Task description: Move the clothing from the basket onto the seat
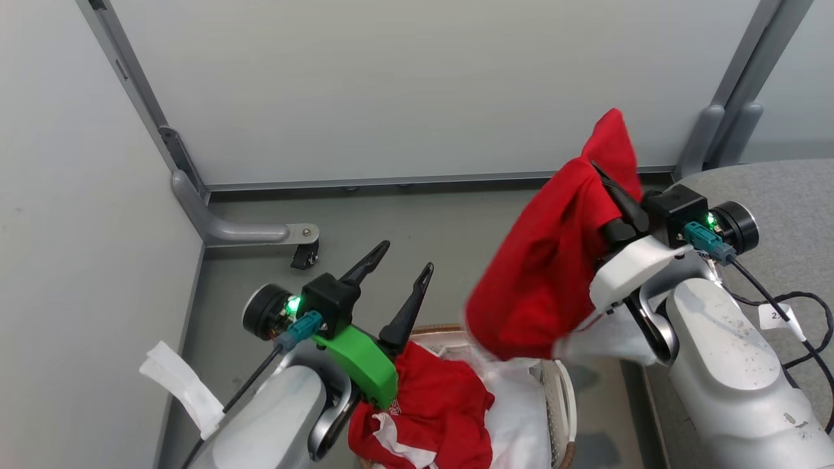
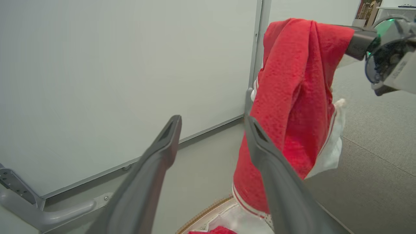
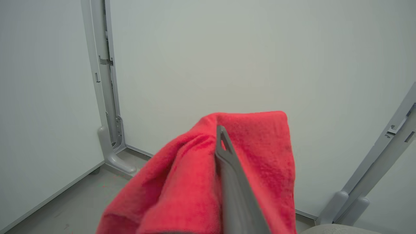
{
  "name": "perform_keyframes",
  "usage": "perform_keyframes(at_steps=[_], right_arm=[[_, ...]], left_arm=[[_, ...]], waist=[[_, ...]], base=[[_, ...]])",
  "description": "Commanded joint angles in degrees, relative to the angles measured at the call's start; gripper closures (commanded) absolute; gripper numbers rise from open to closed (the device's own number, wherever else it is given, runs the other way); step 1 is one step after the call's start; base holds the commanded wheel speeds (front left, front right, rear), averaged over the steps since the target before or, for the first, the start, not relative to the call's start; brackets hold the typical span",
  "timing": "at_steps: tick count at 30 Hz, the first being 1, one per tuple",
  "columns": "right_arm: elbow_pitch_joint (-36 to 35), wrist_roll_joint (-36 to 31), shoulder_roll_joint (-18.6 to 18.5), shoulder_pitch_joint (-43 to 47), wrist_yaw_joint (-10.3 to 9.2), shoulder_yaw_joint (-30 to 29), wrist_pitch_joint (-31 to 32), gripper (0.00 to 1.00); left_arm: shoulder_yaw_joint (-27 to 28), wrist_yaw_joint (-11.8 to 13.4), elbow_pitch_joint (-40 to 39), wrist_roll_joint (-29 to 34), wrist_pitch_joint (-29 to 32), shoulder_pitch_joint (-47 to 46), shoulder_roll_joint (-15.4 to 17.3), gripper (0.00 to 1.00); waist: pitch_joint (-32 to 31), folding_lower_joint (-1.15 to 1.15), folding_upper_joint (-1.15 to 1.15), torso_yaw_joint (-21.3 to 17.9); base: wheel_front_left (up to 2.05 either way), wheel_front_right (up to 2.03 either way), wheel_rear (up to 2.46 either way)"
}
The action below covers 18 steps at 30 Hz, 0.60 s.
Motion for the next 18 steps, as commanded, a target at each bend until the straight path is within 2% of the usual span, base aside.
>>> perform_keyframes(at_steps=[1,10,18], right_arm=[[-0.2,-0.4,0.0,1.0,-0.08,-0.8,-0.1,1.00],[0.1,-1.6,0.5,1.4,-0.07,-2.8,-0.1,1.00],[0.6,-2.1,1.3,1.7,-0.08,-3.1,-0.1,1.00]], left_arm=[[1.4,-0.2,-0.3,0.5,0.0,1.9,-0.6,0.00],[6.0,-0.7,-0.9,3.5,0.0,8.3,-3.4,0.00],[7.4,-0.7,-2.3,4.7,0.0,11.0,-4.4,0.00]], waist=[[0.0,0.00,-0.01,0.0],[-0.1,0.00,-0.01,-0.7],[-0.1,0.00,-0.01,-1.5]], base=[[0.00,0.00,0.00],[0.00,0.00,0.00],[0.00,0.00,0.00]])
